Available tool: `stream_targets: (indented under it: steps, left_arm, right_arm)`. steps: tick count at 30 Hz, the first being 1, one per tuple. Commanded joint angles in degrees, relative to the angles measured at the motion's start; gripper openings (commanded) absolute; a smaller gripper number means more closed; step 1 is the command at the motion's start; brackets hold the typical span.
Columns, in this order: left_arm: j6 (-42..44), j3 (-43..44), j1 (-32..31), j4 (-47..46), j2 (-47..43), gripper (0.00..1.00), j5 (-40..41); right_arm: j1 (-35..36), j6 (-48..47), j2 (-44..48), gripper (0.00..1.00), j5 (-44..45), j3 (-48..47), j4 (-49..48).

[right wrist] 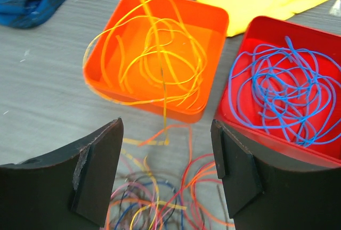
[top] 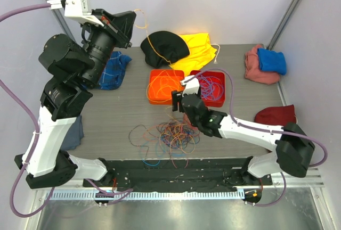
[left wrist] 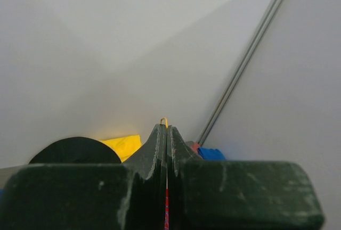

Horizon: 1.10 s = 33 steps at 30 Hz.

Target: Untangle the cables

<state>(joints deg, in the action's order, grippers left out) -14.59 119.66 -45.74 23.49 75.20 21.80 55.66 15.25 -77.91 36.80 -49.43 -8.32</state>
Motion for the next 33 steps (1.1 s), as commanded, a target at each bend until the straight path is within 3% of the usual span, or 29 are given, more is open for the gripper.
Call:
stream_targets:
  steps: [1,4,6,7,8,11,18,24,33]
  left_arm:
    - [-0.53,-1.35,0.12,-0.19,-2.51,0.0,-1.32]
    - [-0.62,-2.32,0.12,-0.02,-3.3,0.0,-1.32]
    - [-0.53,-2.58,0.12,0.24,-4.0,0.0,-0.89]
    - [-0.53,-3.02,0.03,0.51,-4.27,0.0,-0.71]
    - [-0.27,-3.37,0.03,0.68,-4.62,0.0,-0.36]
    - [0.35,-6.08,0.12,0.34,-6.11,0.0,1.31]
    - [0.62,-17.43,0.03,-4.41,-11.65,0.0,4.65]
    - [0.0,-24.19,0.12,-5.29,-14.11,0.0,5.88]
    - [-6.14,-42.47,0.12,-13.37,-20.53,0.07,0.8]
  right_arm:
    - [-2.82,-0.3,-3.73,0.74,3.19,-5.41,-4.6]
    - [-4.59,0.13,-6.1,0.73,1.88,-7.52,-4.95]
    - [-5.47,0.14,-6.47,0.64,0.22,-9.1,-4.87]
    - [-5.65,0.22,-5.86,0.57,-0.23,-9.45,-4.69]
    - [-5.65,0.14,-5.15,0.34,-0.58,-9.81,-4.6]
    - [-5.65,-1.17,-0.51,0.01,-2.16,-11.21,-3.82]
    - [-5.65,-4.08,7.15,0.01,-7.7,-27.44,9.86]
    - [-5.47,-3.65,10.58,0.01,-12.18,-35.37,14.28]
    - [-5.56,0.31,11.55,0.01,-15.87,-33.55,18.25]
